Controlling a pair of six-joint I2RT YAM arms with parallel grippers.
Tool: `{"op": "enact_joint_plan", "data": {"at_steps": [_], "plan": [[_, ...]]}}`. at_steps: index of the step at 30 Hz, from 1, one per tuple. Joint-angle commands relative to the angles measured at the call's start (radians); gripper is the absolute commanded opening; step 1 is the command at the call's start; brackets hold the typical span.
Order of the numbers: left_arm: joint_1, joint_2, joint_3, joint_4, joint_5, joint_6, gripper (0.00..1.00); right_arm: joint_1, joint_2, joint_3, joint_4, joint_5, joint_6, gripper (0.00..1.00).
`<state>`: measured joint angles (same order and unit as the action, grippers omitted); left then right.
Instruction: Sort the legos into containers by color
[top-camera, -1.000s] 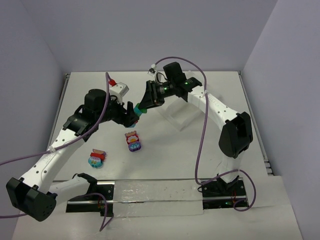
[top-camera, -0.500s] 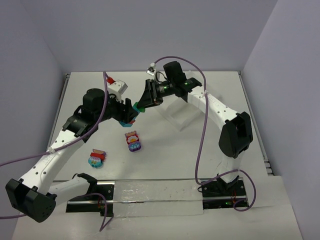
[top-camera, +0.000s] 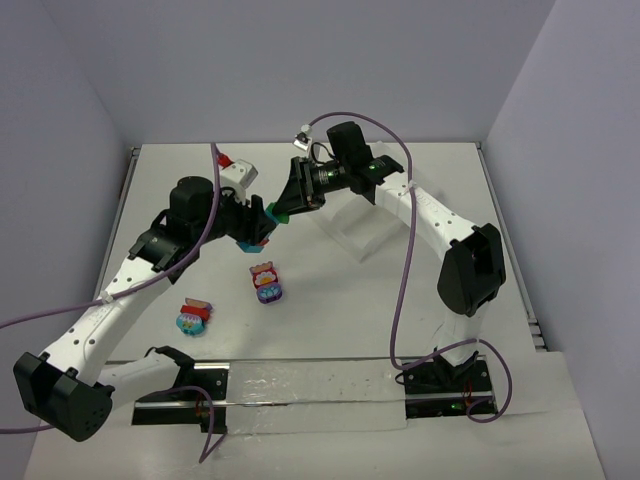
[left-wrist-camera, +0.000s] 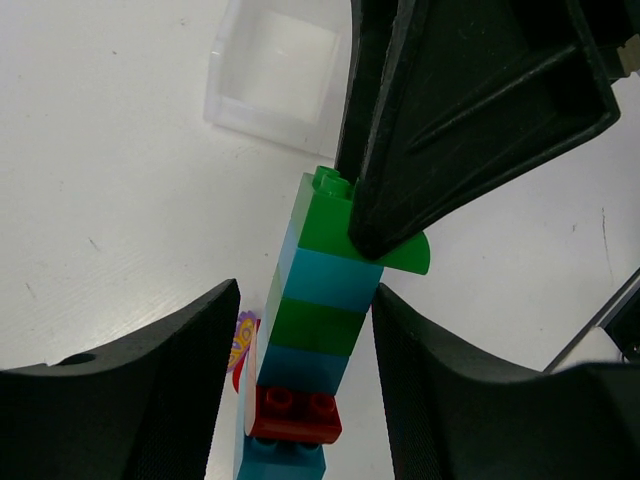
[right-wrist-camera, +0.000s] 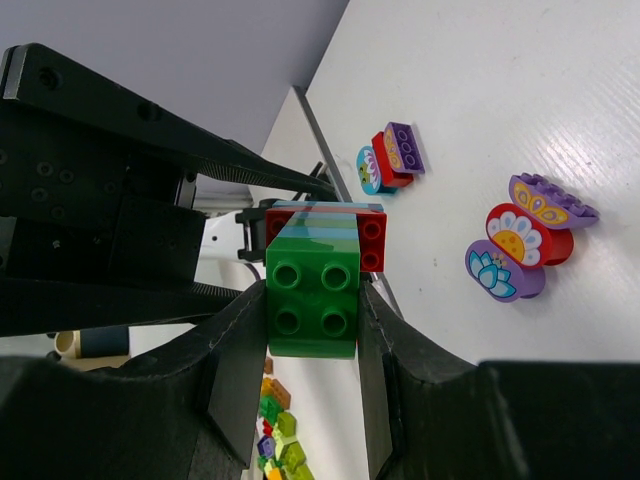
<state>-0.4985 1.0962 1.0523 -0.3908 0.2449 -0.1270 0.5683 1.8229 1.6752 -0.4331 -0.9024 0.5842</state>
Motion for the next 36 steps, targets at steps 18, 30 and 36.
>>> {"op": "enact_joint_plan", "data": {"at_steps": [18, 30, 36], "plan": [[-0.011, -0.008, 0.021, 0.061, -0.027, -0.003, 0.0, 0.027, -0.022, 0.017, 0.03, -0.017, 0.008, 0.0], [-0.009, -0.05, -0.056, 0.084, -0.116, -0.043, 0.0, -0.086, -0.098, -0.067, 0.057, 0.051, 0.055, 0.0], [-0.009, -0.012, -0.028, 0.056, -0.2, -0.089, 0.0, -0.186, -0.162, -0.077, -0.103, 0.387, -0.036, 0.0]]}}
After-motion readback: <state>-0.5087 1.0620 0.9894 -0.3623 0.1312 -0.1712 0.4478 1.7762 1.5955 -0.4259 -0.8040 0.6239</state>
